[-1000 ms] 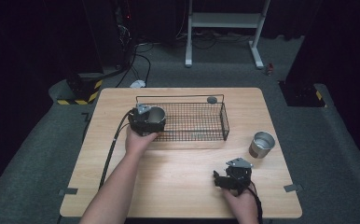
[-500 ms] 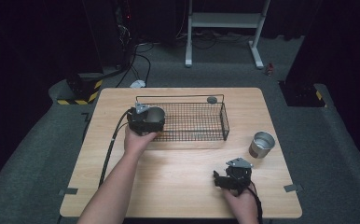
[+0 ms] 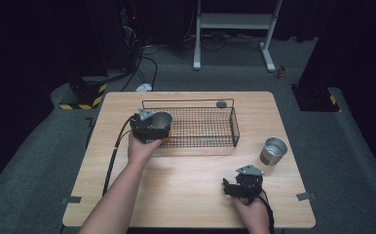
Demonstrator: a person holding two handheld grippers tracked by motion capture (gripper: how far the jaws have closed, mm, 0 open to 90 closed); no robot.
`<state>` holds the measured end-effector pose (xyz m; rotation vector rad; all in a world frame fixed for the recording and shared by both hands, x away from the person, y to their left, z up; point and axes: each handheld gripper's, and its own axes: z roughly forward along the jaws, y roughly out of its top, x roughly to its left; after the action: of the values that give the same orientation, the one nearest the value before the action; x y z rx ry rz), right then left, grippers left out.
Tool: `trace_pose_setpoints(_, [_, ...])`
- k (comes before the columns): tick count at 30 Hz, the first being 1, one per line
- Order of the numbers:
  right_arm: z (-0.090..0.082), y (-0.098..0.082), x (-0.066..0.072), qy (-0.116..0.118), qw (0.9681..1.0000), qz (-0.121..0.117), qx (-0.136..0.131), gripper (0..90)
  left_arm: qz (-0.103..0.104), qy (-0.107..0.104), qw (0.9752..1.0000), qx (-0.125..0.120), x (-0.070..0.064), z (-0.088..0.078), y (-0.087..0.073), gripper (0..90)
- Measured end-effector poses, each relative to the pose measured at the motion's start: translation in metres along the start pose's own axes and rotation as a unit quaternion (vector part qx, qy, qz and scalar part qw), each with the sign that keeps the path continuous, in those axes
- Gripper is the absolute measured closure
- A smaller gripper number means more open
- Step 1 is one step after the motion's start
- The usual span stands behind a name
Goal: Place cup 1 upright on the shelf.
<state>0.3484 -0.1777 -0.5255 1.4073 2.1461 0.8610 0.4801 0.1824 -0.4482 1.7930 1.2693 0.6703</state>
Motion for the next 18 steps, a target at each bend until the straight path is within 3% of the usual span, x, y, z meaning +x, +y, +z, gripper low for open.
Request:
trace_pose_setpoints(8, [0.000, 0.000, 0.000, 0.000, 1.0000, 0.000, 0.000, 10.0, 0.009, 0.005, 0.9999, 0.004, 0.003, -0.008, -0.001, 0.0])
trace_pose_setpoints(18, [0.000, 0.000, 0.000, 0.000, 1.0000, 0.000, 0.000, 10.0, 0.004, -0.003, 1.0000, 0.008, 0.007, -0.021, -0.010, 0.1])
